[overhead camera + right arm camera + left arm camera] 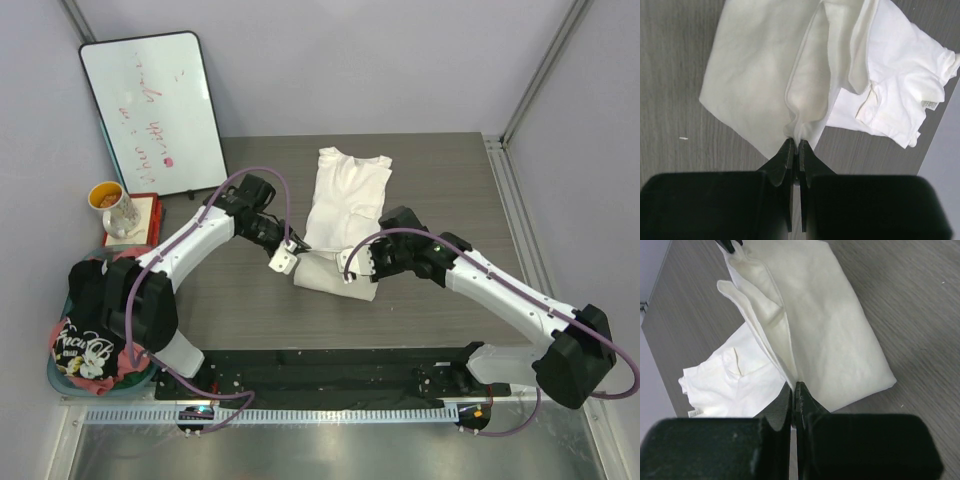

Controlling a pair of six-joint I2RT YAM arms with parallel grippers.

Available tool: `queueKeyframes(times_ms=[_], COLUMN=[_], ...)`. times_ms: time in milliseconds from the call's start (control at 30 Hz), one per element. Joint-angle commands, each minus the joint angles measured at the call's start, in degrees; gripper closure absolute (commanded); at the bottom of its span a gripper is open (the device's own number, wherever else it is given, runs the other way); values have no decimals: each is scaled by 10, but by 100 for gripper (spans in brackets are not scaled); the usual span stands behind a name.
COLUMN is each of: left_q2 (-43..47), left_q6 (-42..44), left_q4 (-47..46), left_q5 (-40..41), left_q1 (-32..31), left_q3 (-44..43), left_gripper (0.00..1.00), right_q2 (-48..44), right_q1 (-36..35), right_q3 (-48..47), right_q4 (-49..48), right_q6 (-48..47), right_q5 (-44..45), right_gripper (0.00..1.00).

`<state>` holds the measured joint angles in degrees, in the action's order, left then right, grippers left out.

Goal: Fold and stack the t-shirts
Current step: Fold the folded rectangular tshirt in 1/3 of the way

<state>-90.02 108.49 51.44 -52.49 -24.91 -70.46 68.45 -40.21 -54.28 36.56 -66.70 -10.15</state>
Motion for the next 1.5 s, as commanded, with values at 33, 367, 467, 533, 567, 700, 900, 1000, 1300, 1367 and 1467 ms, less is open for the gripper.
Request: queueKeyframes(times_ms=[33,367,467,533,567,700,900,1000,1300,1367,1467], left_q2=[-36,-111,-124,-135,-138,-157,-176,-183,-198,-199,-202], left_q6=[-7,-37,-46,-54,-64,-86,-94,-101,-111,-137,-247], left_q4=[-65,-174,-202,-222,-243,-282,-324,-332,-366,-424,-629], left_q5=[-2,1,0,0,0,2,9,10,19,24,51], left_q1=[15,21,22,24,24,25,29,31,34,34,34], left_q3=[-35,-49,-51,-53,-53,-58,-60,-63,-58,-51,4], left_gripper=[100,100,100,100,100,99,94,92,53,26,16], right_q2=[42,130,153,170,176,196,226,237,264,262,259], right_q1=[34,79,93,101,106,118,130,134,140,141,139], right_q3=[-44,-88,-97,-101,-106,-108,-112,-115,-103,-71,-8], right_q4=[-53,-99,-114,-121,-124,-133,-148,-158,-241,-298,-480], right_q6=[-45,-75,-84,-86,-86,-94,-97,-98,-85,-75,-65], right_q5=[-18,-41,-43,-47,-48,-55,-59,-58,-29,-8,56], right_gripper=[99,99,99,99,99,99,99,99,70,52,44])
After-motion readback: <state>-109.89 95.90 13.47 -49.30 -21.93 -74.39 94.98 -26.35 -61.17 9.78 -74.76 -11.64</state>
